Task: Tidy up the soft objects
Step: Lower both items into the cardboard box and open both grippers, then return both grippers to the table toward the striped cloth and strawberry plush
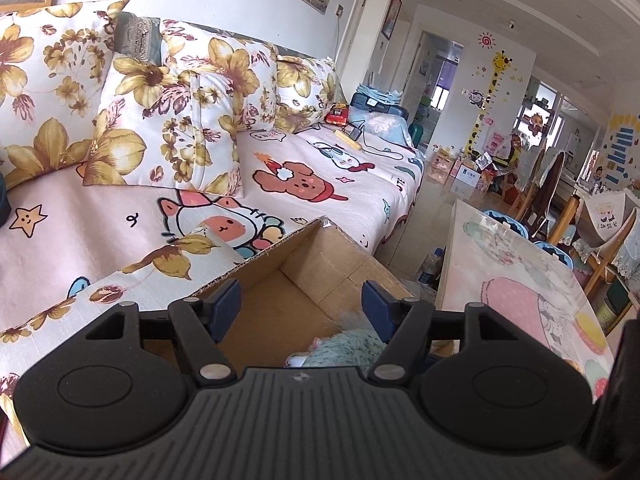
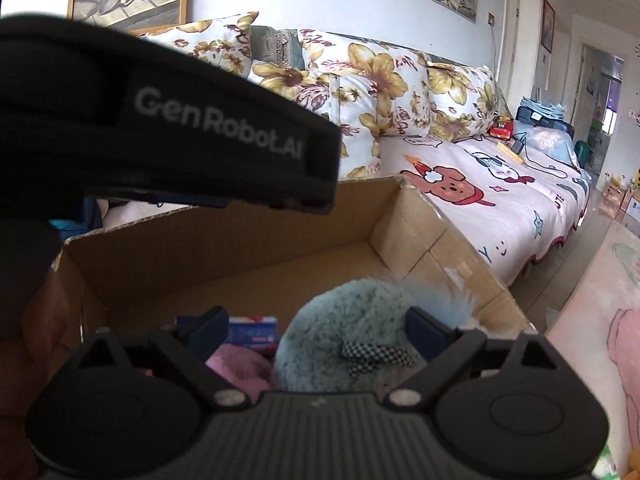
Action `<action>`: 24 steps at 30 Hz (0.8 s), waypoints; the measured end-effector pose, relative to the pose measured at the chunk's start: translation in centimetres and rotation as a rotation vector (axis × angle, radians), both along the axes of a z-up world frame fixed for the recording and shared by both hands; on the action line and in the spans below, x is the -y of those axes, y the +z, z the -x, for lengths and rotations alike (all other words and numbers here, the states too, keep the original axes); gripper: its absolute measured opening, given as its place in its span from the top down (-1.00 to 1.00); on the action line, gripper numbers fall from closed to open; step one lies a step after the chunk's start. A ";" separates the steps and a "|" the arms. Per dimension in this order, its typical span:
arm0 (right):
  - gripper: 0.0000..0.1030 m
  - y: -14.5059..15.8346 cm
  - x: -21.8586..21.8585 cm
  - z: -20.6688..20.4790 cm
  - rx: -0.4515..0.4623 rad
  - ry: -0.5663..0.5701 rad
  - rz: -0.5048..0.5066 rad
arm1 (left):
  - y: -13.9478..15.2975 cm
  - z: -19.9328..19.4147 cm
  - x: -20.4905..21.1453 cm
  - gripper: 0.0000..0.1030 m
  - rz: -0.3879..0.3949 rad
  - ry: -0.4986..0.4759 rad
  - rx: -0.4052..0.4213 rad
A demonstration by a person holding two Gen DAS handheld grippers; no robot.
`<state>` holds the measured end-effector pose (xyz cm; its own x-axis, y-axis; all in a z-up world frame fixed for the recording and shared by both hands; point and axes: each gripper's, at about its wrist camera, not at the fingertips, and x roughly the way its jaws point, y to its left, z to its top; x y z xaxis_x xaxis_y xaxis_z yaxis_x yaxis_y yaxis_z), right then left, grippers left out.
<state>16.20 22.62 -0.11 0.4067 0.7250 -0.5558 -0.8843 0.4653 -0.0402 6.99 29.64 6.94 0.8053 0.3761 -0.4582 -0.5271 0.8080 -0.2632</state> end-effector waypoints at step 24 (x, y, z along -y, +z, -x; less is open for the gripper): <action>-0.88 1.4 11.6 1.0 0.070 -0.310 0.062 | -0.8 -2.0 3.6 -0.96 -0.112 -0.147 -0.025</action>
<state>15.21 10.98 1.32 0.6417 0.5264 -0.5578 -0.6952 0.7064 -0.1330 9.03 26.08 6.19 0.8443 0.3046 -0.4408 -0.4062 0.9004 -0.1557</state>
